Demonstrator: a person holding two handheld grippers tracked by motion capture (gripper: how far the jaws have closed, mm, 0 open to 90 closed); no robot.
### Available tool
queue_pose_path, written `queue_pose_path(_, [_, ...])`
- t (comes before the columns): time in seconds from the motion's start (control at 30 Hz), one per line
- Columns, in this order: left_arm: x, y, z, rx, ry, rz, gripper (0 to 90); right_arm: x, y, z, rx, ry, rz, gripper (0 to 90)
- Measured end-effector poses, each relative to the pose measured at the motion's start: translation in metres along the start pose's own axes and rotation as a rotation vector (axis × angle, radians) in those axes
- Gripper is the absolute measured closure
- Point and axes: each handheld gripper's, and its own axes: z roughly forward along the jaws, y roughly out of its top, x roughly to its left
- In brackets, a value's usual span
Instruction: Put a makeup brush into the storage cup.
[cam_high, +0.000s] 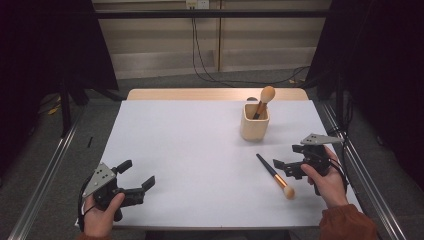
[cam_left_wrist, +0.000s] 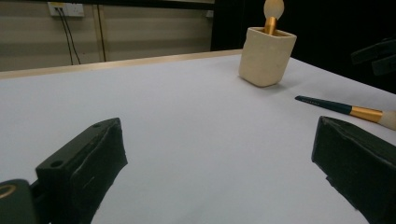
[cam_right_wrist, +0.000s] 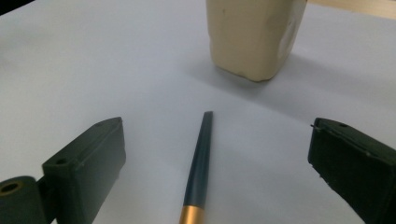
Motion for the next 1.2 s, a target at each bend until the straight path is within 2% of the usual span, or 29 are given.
queue_pose_path(0.13, [0.000, 0.000, 0.001, 0.004, -0.005, 0.000, 2.7, -0.001, 0.005, 0.001, 0.081, 0.008, 0.001, 4.4])
queue_pose_path(0.2, [0.000, 0.000, 0.001, 0.006, -0.005, 0.003, 2.7, -0.003, 0.006, 0.004, 0.151, 0.025, 0.023, 5.2])
queue_pose_path(0.33, [0.000, 0.000, 0.001, 0.007, -0.007, -0.001, 2.7, -0.001, 0.006, 0.009, 0.247, 0.035, 0.010, 6.4])
queue_pose_path(0.6, [0.000, 0.000, 0.002, 0.010, -0.006, 0.005, 2.7, -0.003, 0.008, 0.016, 0.363, 0.056, -0.012, 6.5])
queue_pose_path(0.67, [0.000, 0.000, 0.003, 0.006, -0.006, -0.001, 2.7, -0.003, 0.009, 0.019, 0.436, 0.063, -0.020, 6.3])
queue_pose_path(0.77, [0.000, 0.000, 0.002, 0.002, -0.001, 0.002, 2.7, -0.002, 0.010, 0.023, 0.507, 0.056, -0.041, 7.9])
queue_pose_path(1.07, [0.000, 0.000, 0.003, 0.011, -0.002, 0.009, 2.7, 0.003, 0.010, 0.034, 0.658, 0.031, -0.078, 8.8])
queue_pose_path(1.2, [0.000, 0.000, 0.003, 0.010, -0.002, 0.008, 2.7, 0.006, 0.010, 0.039, 0.695, 0.030, -0.099, 8.0])
